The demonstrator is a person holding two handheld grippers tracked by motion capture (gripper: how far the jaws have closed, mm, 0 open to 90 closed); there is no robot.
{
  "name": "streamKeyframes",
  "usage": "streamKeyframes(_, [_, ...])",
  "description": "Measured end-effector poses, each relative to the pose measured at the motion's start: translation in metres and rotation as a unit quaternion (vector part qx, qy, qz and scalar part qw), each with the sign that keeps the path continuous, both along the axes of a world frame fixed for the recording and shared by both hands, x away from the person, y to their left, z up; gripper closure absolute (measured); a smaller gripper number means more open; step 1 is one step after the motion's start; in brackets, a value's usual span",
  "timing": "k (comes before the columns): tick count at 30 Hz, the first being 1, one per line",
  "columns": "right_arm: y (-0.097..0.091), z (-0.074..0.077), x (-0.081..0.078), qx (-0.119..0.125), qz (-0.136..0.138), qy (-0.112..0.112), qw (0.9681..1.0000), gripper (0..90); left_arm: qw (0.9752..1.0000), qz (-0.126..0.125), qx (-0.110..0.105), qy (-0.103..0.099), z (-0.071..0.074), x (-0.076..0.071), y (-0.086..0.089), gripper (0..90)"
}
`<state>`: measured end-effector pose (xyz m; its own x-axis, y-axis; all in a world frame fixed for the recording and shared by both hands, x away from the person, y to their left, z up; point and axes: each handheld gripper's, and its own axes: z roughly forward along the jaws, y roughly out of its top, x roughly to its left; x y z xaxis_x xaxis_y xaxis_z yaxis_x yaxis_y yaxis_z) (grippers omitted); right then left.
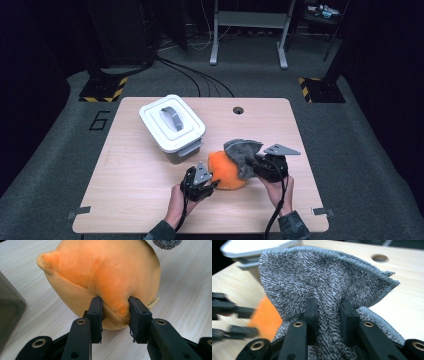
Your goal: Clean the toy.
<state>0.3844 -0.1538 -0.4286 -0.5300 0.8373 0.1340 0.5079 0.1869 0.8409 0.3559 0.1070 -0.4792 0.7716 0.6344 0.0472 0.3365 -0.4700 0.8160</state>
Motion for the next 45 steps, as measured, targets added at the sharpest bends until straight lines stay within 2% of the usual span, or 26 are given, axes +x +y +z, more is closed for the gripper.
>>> streamKeyframes(2, [0.013,0.006,0.000,-0.004,0.020,-0.002,0.9998,70.7,1.0000,-0.004,0.004,-0.006,0.001,-0.001,-0.002,67.4])
streamKeyframes(4, [0.027,0.006,0.001,-0.013,0.036,0.002,0.9993,70.6,0.9999,-0.006,0.006,-0.009,0.001,-0.002,-0.004,68.6])
streamKeyframes(6, [0.037,0.000,0.003,-0.032,0.039,0.006,0.9987,70.7,0.9999,-0.003,0.010,-0.007,0.000,-0.002,-0.004,70.1])
streamKeyframes(7, [0.039,-0.003,0.004,-0.036,0.038,0.003,0.9986,70.8,1.0000,-0.001,0.005,-0.004,-0.001,-0.002,-0.003,71.1])
streamKeyframes(9, [0.037,-0.005,0.006,-0.035,0.037,0.004,0.9987,70.9,1.0000,0.002,-0.002,-0.001,-0.001,-0.001,-0.002,72.9])
streamKeyframes(12, [0.030,-0.007,0.008,-0.038,0.030,0.008,0.9988,70.9,1.0000,0.003,-0.001,-0.004,-0.001,-0.002,-0.004,73.9])
streamKeyframes(13, [0.028,-0.008,0.009,-0.048,0.025,0.006,0.9985,71.0,1.0000,0.003,-0.002,-0.004,-0.001,-0.003,-0.004,74.1])
streamKeyframes(16, [0.014,-0.014,0.012,-0.055,-0.003,0.016,0.9983,71.0,1.0000,0.003,-0.007,-0.002,-0.001,-0.002,-0.003,74.2])
streamKeyframes(19, [-0.002,-0.021,0.015,-0.047,-0.019,0.034,0.9981,71.0,1.0000,-0.002,-0.007,-0.005,-0.001,-0.002,-0.004,74.1])
streamKeyframes(21, [-0.007,-0.020,0.013,-0.041,-0.025,0.036,0.9982,71.0,0.9999,-0.008,-0.003,-0.012,0.001,-0.003,-0.006,74.0])
streamKeyframes(22, [-0.008,-0.017,0.011,-0.041,-0.025,0.030,0.9984,71.1,0.9999,-0.011,-0.001,-0.012,0.002,-0.003,-0.007,74.0])
streamKeyframes(23, [-0.008,-0.011,0.007,-0.030,-0.026,0.021,0.9990,71.0,0.9998,-0.013,0.001,-0.013,0.002,-0.003,-0.007,74.0])
streamKeyframes(24, [-0.008,-0.011,0.007,-0.030,-0.026,0.021,0.9990,71.0,0.9998,-0.013,0.001,-0.013,0.002,-0.003,-0.007,74.0])
streamKeyframes(25, [0.000,0.002,-0.001,-0.011,-0.006,0.007,0.9999,71.0,0.9998,-0.013,0.000,-0.014,0.003,-0.003,-0.008,74.0])
streamKeyframes(28, [0.018,0.010,-0.006,-0.013,0.026,0.001,0.9996,70.9,0.9997,-0.017,0.004,-0.017,0.004,-0.003,-0.010,74.1])
streamKeyframes(29, [0.026,0.010,-0.006,-0.023,0.039,0.000,0.9990,70.9,0.9997,-0.017,0.006,-0.018,0.005,-0.003,-0.010,74.1])
streamKeyframes(31, [0.037,0.004,-0.004,-0.054,0.040,0.001,0.9977,71.1,0.9997,-0.014,0.008,-0.017,0.004,-0.003,-0.010,74.3])
streamKeyframes(32, [0.038,0.000,-0.002,-0.058,0.038,-0.001,0.9976,71.2,0.9998,-0.012,0.005,-0.017,0.004,-0.003,-0.010,74.3])
streamKeyframes(36, [0.026,-0.009,0.005,-0.056,0.020,0.008,0.9982,71.4,0.9998,-0.014,0.000,-0.017,0.003,-0.003,-0.010,74.5])
streamKeyframes(41, [0.005,-0.021,0.011,-0.071,-0.024,0.024,0.9969,71.4,0.9997,-0.016,-0.003,-0.016,0.004,-0.002,-0.010,74.4])
streamKeyframes(43, [-0.002,-0.024,0.012,-0.060,-0.027,0.036,0.9972,71.4,0.9997,-0.018,-0.002,-0.016,0.005,-0.002,-0.012,74.4])
streamKeyframes(45, [-0.006,-0.019,0.009,-0.044,-0.029,0.036,0.9980,71.5,0.9996,-0.021,0.001,-0.018,0.006,-0.002,-0.013,74.4])
